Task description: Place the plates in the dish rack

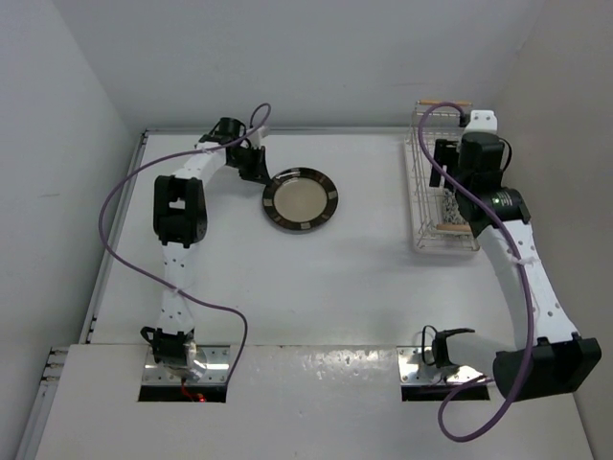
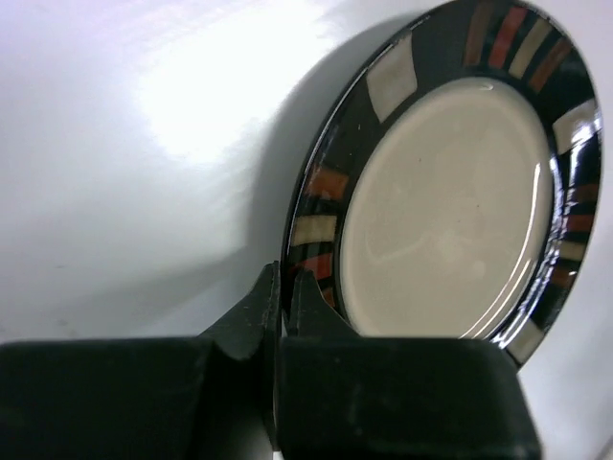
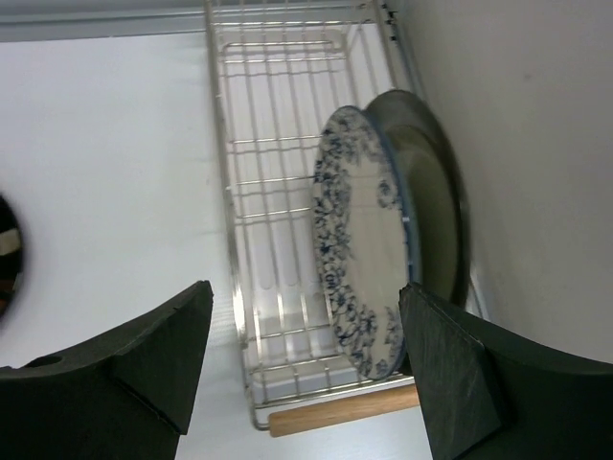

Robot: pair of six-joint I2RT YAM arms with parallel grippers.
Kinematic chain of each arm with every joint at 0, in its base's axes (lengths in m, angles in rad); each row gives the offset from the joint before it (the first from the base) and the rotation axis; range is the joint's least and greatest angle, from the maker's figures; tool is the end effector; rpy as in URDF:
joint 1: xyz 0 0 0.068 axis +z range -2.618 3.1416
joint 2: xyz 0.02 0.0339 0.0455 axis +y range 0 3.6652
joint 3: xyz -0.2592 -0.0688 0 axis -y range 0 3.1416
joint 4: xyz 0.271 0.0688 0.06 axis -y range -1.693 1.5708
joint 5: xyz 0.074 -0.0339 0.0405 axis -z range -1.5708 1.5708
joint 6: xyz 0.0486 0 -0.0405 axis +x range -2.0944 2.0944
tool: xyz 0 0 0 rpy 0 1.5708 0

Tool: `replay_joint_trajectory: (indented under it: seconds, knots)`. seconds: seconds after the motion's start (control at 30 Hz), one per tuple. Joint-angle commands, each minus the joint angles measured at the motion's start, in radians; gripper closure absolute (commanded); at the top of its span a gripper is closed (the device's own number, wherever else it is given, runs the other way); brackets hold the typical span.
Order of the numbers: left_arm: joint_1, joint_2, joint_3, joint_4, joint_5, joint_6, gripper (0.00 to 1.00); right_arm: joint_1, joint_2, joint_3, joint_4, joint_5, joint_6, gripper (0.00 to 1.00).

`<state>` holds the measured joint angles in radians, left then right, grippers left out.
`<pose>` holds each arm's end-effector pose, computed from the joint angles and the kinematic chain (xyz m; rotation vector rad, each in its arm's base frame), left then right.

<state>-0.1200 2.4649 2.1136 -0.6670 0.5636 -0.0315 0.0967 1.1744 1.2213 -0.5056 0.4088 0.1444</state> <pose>0.5505 -0.0925 0.1409 0.3191 2.5163 -0.7840 0.2946 0.0092 0.3727 0.3025 1.9755 -0.2598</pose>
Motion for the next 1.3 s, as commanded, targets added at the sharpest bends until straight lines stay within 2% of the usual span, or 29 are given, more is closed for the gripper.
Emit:
replay_joint_trajectory:
  seconds: [0.0,0.13,0.17,0.27,0.33,0.4,0.6,0.83,0.97,1.0,1.03,1.07,1.13,1.17,1.2,1.23,1.27]
  knots:
    - [-0.003,0.034,-0.056,-0.085,0.067,0.062,1.0,0.037,-0.01,-0.025,0.038,-0.039,0.056,0.22]
    - [-0.003,-0.021,-0.109,-0.098,0.182,0.142,1.0,0.096,0.027,-0.071,0.064,-0.172,0.098,0.23]
    - [-0.003,-0.033,-0.121,-0.117,0.23,0.16,1.0,0.122,0.057,-0.078,0.081,-0.315,0.093,0.23]
    - [-0.003,-0.082,-0.121,-0.173,0.303,0.251,1.0,0.176,0.137,-0.132,0.151,-0.567,0.083,0.22]
    - [-0.003,-0.125,-0.13,-0.201,0.312,0.322,1.0,0.208,0.177,-0.144,0.188,-0.672,0.112,0.19]
    - [-0.012,-0.159,-0.13,-0.249,0.312,0.382,1.0,0.244,0.287,-0.137,0.231,-0.77,0.139,0.18]
    - [-0.023,-0.303,-0.201,-0.315,0.344,0.577,1.0,0.276,0.6,-0.077,0.311,-0.872,0.197,0.18]
    - [-0.032,-0.362,-0.245,-0.345,0.389,0.651,1.0,0.301,0.767,-0.124,0.541,-0.941,0.32,0.18]
    - [-0.032,-0.362,-0.245,-0.355,0.4,0.662,1.0,0.31,0.82,-0.193,0.783,-1.008,0.46,0.36]
    - [-0.032,-0.362,-0.245,-0.355,0.409,0.662,1.0,0.313,0.817,-0.209,0.815,-1.012,0.49,0.45]
    - [-0.032,-0.362,-0.245,-0.355,0.409,0.662,1.0,0.322,0.815,-0.219,0.908,-1.007,0.509,0.49]
    - [-0.032,-0.362,-0.245,-0.355,0.409,0.662,1.0,0.328,0.817,-0.247,0.933,-1.007,0.523,0.52]
    - [-0.032,-0.353,-0.234,-0.355,0.409,0.653,1.0,0.336,0.826,-0.246,0.961,-1.013,0.537,0.69]
    - [-0.032,-0.353,-0.221,-0.355,0.409,0.653,1.0,0.339,0.835,-0.224,0.954,-1.034,0.535,0.86]
    - [-0.032,-0.353,-0.212,-0.355,0.409,0.639,1.0,0.337,0.838,-0.217,0.944,-1.038,0.543,0.93]
    - [-0.032,-0.34,-0.19,-0.346,0.376,0.61,1.0,0.333,0.832,-0.207,0.925,-1.041,0.543,1.0]
    - [-0.032,-0.331,-0.178,-0.345,0.355,0.584,1.0,0.334,0.814,-0.207,0.912,-1.03,0.54,1.0]
